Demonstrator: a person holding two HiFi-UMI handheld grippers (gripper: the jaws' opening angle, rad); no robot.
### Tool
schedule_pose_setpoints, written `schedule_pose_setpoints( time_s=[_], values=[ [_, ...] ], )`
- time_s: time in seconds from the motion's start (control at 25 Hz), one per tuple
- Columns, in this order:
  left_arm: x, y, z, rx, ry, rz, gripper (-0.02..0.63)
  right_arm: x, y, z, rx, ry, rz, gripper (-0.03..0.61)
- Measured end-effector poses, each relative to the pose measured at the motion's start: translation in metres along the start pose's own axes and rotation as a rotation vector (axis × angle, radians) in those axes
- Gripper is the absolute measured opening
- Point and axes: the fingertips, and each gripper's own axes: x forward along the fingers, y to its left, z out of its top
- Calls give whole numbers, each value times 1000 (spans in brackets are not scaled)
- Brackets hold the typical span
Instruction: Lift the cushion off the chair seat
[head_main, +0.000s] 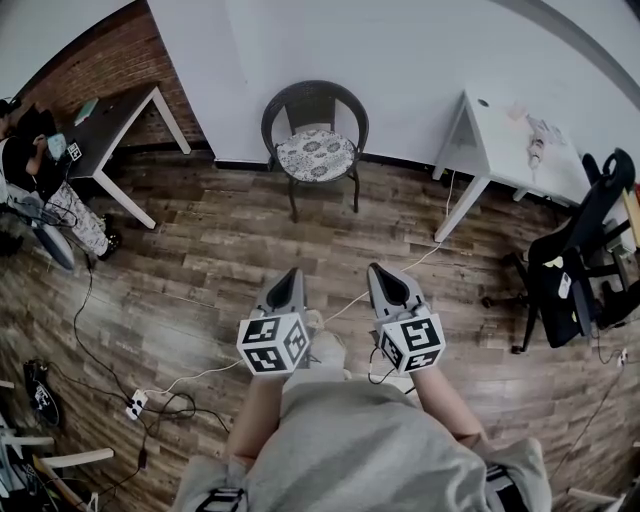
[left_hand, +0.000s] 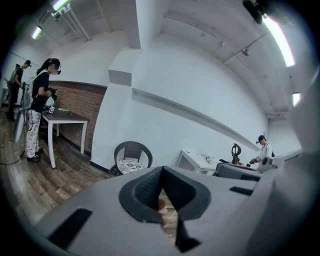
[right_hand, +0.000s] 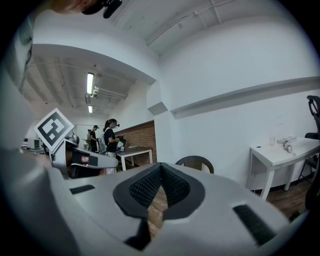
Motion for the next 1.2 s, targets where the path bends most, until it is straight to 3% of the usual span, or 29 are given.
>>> schedule_pose_setpoints(
  time_s=[0.52,0.8,1.2],
  values=[
    [76,22,34,41,-15,-12,8,77,-44,16,0,-9,-16,0],
    [139,49,64,58,-17,-4,6,144,-75,23,3,-1,-21,1],
    [221,95,107,62,7,-53,8,245,-102,43,1,26,-32,2]
  ],
)
